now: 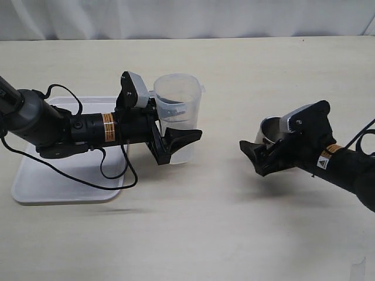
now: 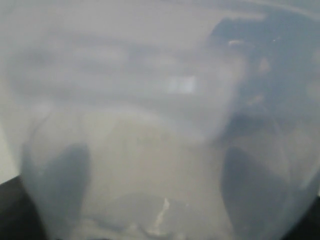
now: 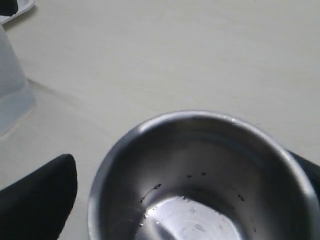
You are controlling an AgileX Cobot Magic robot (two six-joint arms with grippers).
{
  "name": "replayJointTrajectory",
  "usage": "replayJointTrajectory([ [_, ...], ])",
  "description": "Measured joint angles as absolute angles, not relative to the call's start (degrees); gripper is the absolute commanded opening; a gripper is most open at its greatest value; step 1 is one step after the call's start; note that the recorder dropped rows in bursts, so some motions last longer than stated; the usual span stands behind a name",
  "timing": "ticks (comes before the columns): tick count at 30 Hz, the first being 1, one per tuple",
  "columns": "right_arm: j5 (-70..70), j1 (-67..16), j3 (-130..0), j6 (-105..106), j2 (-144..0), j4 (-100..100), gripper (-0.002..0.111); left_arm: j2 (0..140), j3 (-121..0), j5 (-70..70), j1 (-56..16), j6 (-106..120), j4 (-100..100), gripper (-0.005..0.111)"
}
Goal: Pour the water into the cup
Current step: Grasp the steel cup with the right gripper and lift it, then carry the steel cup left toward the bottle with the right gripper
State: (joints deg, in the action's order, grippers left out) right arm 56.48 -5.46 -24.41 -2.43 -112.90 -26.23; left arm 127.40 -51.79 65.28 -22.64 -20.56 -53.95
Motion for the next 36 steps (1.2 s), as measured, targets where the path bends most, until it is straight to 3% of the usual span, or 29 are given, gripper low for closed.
replayJointTrajectory([
  [11,56.47,-5.46,-33.73,-9.03,-119.76,-33.7,0.093,127.4,-51.79,65.28,-22.64,-20.56,-53.95,0.0],
  [15,56.47,-5.46,-36.15,-9.51,-121.18,-34.58,0.088,127.4,-51.79,65.17,-22.64,-20.56,-53.73,0.0],
  [28,56.9,-8.84,-43.08,-9.93,-125.33,-37.52,0.039,127.4,-51.87,64.69,-22.64,-19.35,-53.52,0.0],
  [34,56.34,-10.07,-43.75,-9.93,-125.59,-37.92,0.006,127.4,-51.87,64.2,-22.64,-19.31,-51.26,0.0],
  [36,55.25,-10.16,-43.75,-9.93,-125.16,-38.32,0.004,127.4,-51.87,64.01,-22.64,-19.31,-50.91,0.0],
])
